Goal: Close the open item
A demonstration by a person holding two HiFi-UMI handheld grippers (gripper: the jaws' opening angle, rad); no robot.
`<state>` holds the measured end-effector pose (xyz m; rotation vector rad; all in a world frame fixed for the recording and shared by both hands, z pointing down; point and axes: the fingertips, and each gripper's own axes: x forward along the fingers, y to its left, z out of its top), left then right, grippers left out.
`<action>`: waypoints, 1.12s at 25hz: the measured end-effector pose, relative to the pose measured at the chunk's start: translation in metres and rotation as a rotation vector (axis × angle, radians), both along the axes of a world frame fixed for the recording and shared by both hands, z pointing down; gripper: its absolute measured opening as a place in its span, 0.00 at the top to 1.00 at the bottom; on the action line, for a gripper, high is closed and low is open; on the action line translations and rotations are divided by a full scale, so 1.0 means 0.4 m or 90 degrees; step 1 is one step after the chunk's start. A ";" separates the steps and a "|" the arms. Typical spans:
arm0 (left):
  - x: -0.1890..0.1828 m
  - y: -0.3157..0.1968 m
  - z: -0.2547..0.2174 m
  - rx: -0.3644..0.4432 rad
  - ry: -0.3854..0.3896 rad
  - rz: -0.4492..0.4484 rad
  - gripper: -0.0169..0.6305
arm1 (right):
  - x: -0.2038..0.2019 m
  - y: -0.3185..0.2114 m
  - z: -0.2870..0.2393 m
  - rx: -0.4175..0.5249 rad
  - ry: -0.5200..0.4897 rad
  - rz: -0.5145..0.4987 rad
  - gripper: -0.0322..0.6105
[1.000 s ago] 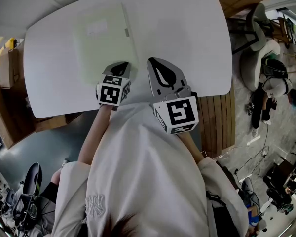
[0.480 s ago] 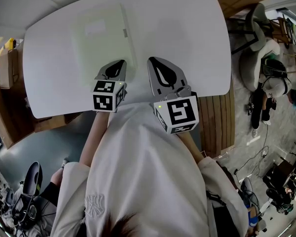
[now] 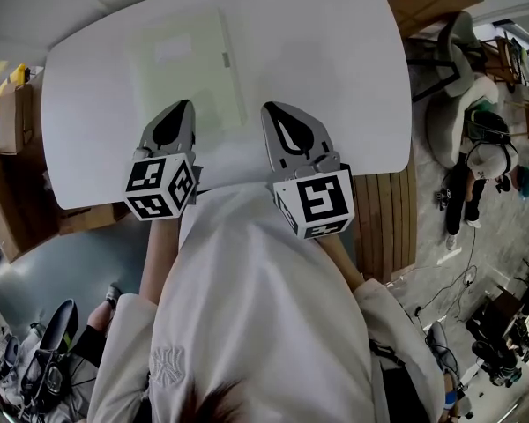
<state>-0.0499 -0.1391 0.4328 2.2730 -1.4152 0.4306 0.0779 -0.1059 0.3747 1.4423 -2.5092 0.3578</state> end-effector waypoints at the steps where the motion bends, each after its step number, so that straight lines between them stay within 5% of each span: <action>1: -0.011 -0.001 -0.016 0.012 -0.001 -0.007 0.96 | -0.002 0.000 -0.001 0.000 0.002 -0.001 0.94; 14: -0.096 0.016 -0.146 0.110 -0.003 -0.026 0.96 | -0.054 0.004 -0.004 0.005 0.024 -0.008 0.94; 28: -0.207 0.020 -0.216 0.151 0.024 0.011 0.96 | -0.166 -0.013 -0.043 0.017 0.056 0.026 0.94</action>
